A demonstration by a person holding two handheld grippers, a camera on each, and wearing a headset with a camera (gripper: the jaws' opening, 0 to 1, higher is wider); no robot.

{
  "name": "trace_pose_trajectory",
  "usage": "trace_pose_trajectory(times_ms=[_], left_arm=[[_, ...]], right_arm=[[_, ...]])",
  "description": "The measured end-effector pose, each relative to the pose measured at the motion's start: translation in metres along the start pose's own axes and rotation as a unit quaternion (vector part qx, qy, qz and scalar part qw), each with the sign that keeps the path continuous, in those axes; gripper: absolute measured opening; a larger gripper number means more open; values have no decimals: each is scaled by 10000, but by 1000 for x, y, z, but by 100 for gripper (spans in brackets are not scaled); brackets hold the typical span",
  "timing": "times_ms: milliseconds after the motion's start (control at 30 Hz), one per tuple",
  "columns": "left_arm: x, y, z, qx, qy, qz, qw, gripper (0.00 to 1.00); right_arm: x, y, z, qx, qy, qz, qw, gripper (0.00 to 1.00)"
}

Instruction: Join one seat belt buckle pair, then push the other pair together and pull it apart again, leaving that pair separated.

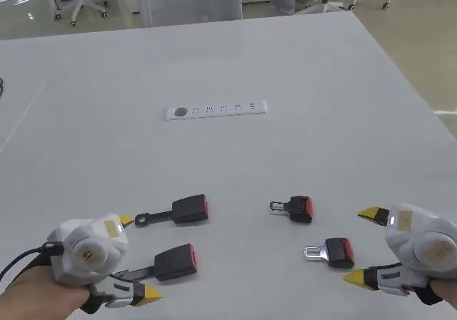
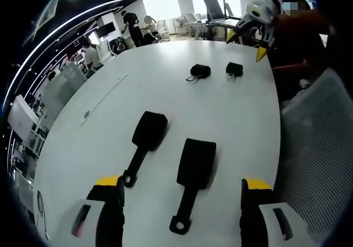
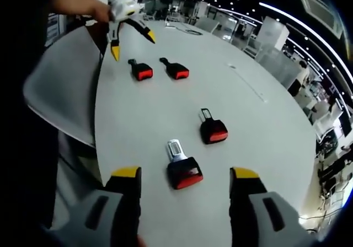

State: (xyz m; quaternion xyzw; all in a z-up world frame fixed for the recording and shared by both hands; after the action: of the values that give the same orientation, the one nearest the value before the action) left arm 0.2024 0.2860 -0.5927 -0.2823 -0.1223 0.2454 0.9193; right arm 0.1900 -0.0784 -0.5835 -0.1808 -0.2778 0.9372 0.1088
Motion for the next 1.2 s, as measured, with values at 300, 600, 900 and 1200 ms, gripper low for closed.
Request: trace_pose_trajectory(times_ms=[300, 600, 900, 1200], left_arm=[[-5, -7, -21, 151, 322, 113, 9993, 73], [-4, 0, -36, 287, 549, 103, 9980, 59], [-4, 5, -47, 535, 799, -188, 9952, 50], [-4, 9, -53, 770, 921, -474, 9916, 39]], right_arm=[[-1, 5, -16, 109, -431, 244, 9987, 53], [0, 18, -38, 252, -883, 281, 9954, 45], [-6, 24, -49, 396, -1028, 380, 9932, 42], [-4, 27, -65, 530, -1282, 396, 9895, 37]])
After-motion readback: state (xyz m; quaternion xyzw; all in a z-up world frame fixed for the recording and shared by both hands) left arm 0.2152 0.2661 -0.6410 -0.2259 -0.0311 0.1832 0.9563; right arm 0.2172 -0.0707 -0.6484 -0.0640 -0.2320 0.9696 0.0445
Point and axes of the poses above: the centre of the closed fingertips' face, and the gripper's own axes: z roughly backward along the fingers, x roughly to its left, y roughly out of its underside, the point moved 4 cm from there along z, roughly backward along the fingers, and after that the axes turned 7 degrees about z, right-handed, at the moved point
